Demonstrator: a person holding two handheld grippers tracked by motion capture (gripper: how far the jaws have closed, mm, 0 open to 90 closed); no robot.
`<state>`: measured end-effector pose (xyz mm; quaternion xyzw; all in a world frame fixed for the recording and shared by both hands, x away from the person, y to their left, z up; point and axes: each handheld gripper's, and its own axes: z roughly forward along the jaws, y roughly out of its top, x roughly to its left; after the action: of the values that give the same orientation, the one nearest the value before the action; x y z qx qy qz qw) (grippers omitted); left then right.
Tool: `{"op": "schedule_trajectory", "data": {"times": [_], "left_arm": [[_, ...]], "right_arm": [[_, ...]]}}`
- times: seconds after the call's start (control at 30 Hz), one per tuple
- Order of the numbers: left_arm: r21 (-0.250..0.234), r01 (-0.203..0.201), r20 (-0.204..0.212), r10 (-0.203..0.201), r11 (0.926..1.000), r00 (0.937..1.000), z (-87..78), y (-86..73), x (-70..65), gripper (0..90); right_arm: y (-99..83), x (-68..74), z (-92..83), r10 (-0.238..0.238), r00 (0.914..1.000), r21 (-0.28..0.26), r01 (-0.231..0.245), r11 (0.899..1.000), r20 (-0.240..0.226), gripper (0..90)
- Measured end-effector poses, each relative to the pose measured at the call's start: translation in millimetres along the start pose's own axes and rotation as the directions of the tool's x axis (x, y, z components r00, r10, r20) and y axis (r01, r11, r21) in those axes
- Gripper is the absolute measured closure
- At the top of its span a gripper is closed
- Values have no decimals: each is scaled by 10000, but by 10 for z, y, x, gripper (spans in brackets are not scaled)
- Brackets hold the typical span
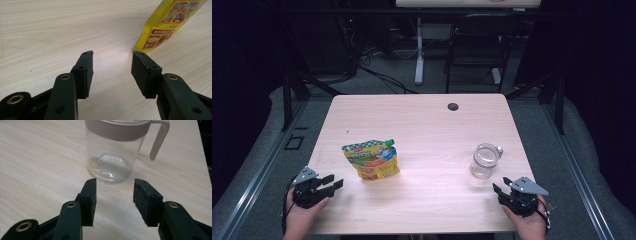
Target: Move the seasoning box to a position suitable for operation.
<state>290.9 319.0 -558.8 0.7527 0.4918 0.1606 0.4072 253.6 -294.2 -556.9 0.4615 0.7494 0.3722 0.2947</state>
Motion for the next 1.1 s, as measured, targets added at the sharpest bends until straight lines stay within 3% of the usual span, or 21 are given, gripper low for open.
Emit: {"op": "schedule_trajectory", "data": {"times": [0.27, 0.47, 0.63, 0.83, 1.1], "left_arm": [[-105, -63, 32, 63, 9999, 10000, -2, 15, -58, 531], [-173, -157, 109, 158, 9997, 9998, -4, 32, -98, 547], [-31, -187, 288, 188, 9998, 9994, -37, 4, -123, 586], [-132, -43, 230, 47, 9999, 9997, -80, -18, -105, 617], [-18, 32, 219, -31, 10000, 9998, -46, -24, -81, 652]], "right_arm": [[23, -126, 38, 708, 9974, -44, -708, 9975, -106, 538], [132, -187, 61, 452, 9990, -85, -452, 9989, -2, 492], [257, -310, 104, 798, 9967, -158, -796, 9967, 148, 584], [316, -446, 278, 1014, 9934, 33, -1017, 9948, 532, 615], [338, -572, 459, 1398, 9887, 45, -1402, 9901, 543, 658]]}}
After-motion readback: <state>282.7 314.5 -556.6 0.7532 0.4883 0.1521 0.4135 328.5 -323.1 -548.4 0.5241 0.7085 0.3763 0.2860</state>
